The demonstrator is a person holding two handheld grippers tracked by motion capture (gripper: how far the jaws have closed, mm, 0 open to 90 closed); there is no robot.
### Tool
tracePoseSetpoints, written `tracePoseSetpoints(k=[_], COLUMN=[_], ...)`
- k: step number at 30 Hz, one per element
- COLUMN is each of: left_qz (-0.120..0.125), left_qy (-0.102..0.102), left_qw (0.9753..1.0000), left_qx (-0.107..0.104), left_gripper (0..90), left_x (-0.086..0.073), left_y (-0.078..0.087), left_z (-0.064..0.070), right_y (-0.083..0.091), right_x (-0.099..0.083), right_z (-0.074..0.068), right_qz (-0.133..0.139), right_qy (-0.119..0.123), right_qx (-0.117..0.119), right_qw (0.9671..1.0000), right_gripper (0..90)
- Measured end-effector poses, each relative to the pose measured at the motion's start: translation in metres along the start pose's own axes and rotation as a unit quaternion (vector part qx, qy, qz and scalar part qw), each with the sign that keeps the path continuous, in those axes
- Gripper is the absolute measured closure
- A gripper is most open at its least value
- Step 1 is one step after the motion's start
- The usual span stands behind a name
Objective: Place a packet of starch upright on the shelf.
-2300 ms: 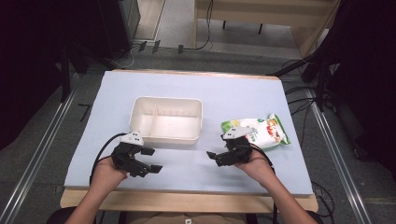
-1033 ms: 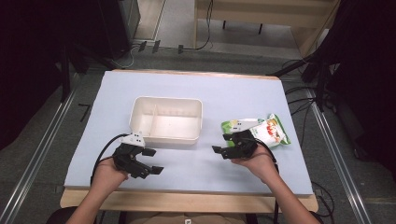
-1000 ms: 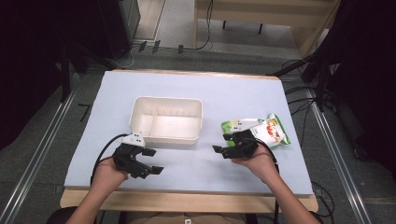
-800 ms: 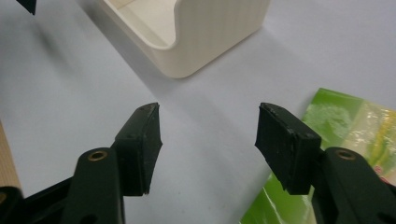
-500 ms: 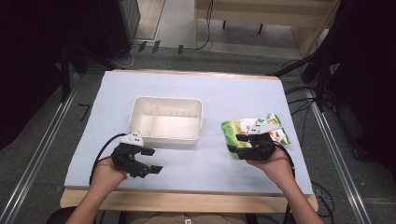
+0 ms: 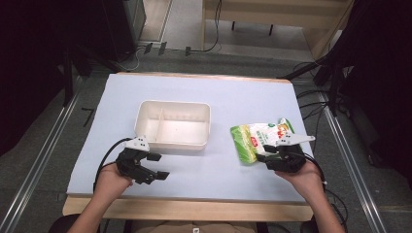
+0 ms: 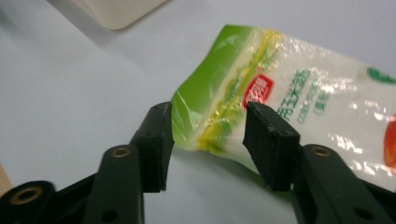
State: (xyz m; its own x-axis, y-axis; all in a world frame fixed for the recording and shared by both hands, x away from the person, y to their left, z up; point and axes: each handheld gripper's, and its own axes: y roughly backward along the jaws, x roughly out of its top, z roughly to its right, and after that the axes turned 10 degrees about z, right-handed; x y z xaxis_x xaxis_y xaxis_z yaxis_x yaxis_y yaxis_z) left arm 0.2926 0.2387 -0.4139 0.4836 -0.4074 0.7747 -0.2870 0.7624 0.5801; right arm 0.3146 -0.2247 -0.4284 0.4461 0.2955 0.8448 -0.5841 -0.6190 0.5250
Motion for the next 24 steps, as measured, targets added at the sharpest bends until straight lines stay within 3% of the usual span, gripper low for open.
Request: tracePoseSetpoints(k=[3, 5, 6, 7, 11, 14, 19, 24], left_qz=[-0.002, -0.001, -0.001, -0.002, -0.001, -0.004, -0.005, -0.008], left_qy=[-0.002, -0.002, -0.003, -0.005, -0.005, -0.010, -0.009, -0.012], left_qw=[1.0000, 1.0000, 1.0000, 1.0000, 0.9999, 0.9998, 0.9998, 0.9998], left_qx=[-0.002, -0.004, -0.005, -0.006, -0.011, -0.015, -0.015, -0.014], left_gripper=[23.2, 23.2, 23.2, 23.2, 23.2, 23.2, 23.2, 23.2], left_x=[0.002, 0.002, 0.003, 0.004, 0.006, 0.007, 0.008, 0.008], left_y=[-0.001, -0.003, -0.003, -0.004, -0.007, -0.010, -0.012, -0.012], left_z=[0.000, 0.000, -0.001, -0.001, -0.001, -0.001, -0.001, -0.001], right_y=[0.001, -0.001, -0.001, -0.004, -0.007, -0.009, -0.017, -0.027], right_x=[-0.005, -0.011, -0.011, -0.016, -0.022, -0.026, -0.027, -0.025], right_z=[0.005, 0.010, 0.010, 0.012, 0.017, 0.023, 0.032, 0.035], right_qz=[-0.004, -0.025, -0.025, -0.046, -0.071, -0.084, -0.091, -0.104], right_qy=[-0.017, -0.035, -0.035, -0.035, -0.040, -0.034, -0.057, -0.056], right_qx=[0.001, 0.004, 0.004, 0.003, -0.003, -0.003, -0.016, -0.012], right_qw=[0.9998, 0.9991, 0.9991, 0.9983, 0.9967, 0.9959, 0.9941, 0.9930], right_gripper=[58.0, 70.6, 70.6, 78.8, 89.0, 90.0, 90.0, 90.0])
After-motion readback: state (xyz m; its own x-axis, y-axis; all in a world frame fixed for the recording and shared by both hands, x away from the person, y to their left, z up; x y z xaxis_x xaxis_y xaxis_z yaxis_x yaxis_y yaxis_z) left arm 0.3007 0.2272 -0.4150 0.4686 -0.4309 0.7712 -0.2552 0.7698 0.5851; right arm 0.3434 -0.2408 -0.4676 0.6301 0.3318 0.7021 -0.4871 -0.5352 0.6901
